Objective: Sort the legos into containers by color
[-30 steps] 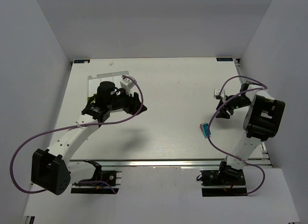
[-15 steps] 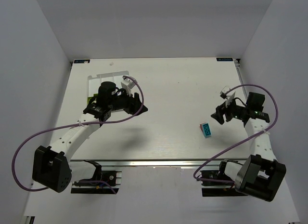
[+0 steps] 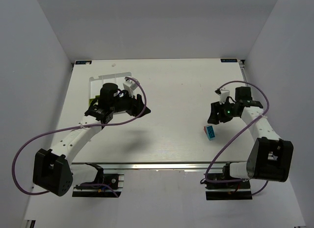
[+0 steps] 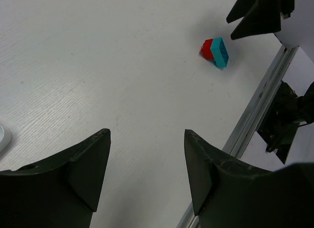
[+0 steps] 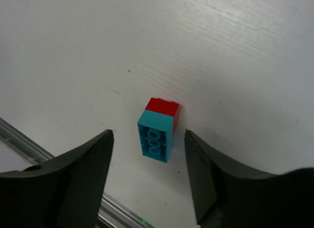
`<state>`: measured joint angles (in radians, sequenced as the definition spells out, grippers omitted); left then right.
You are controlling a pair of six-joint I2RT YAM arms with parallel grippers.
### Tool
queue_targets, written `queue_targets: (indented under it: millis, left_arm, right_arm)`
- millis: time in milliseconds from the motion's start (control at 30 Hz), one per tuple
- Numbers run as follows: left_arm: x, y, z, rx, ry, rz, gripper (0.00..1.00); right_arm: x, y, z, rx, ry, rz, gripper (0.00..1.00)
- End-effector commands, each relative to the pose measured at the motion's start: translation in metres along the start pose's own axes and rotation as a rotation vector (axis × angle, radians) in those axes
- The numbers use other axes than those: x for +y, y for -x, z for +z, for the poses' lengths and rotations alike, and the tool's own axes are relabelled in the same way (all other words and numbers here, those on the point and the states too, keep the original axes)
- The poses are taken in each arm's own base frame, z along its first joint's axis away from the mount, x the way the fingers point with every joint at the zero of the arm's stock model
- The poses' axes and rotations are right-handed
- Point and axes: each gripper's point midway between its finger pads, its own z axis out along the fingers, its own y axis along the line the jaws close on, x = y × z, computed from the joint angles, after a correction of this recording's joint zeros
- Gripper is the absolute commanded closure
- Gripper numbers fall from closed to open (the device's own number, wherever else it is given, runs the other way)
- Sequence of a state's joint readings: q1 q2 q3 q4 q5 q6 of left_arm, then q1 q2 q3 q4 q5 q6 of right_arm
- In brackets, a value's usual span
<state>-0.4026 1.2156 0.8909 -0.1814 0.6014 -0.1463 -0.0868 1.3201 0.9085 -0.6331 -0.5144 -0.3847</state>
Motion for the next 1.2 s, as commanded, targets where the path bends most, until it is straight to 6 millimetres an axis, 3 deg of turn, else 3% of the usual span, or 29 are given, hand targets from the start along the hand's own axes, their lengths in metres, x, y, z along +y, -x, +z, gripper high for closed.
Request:
queue_targets:
  millis: [0, 100, 167, 667, 867, 1167]
  left_arm:
    - [-0.006, 0.009, -0.007, -0.032, -0.005, 0.030, 0.29]
    - [-0.007, 0.010, -0.007, -0.035, -0.007, 0.034, 0.29]
    - [-0.007, 0.010, -0.008, -0.035, -0.007, 0.034, 0.29]
    - [-0.009, 0.013, -0.010, -0.045, -0.008, 0.044, 0.29]
    - [-0.011, 0.014, -0.011, -0.046, -0.015, 0.045, 0.29]
    - [-0.013, 0.015, -0.011, -0.051, -0.020, 0.045, 0.28]
  right_arm:
    - [0.000, -0.022, 0.004, 0.141, -0.045, 0.092, 0.32]
    - [0.000, -0.024, 0.008, 0.138, -0.079, 0.057, 0.20]
    - [-0.002, -0.029, 0.010, 0.145, -0.109, 0.054, 0.19]
    - [0.001, -0.044, 0.031, 0.235, -0.153, 0.003, 0.26]
    - [-0.004, -0.048, 0.039, 0.268, -0.173, 0.013, 0.37]
    - [-0.007, -0.047, 0.045, 0.267, -0.187, 0.012, 0.70]
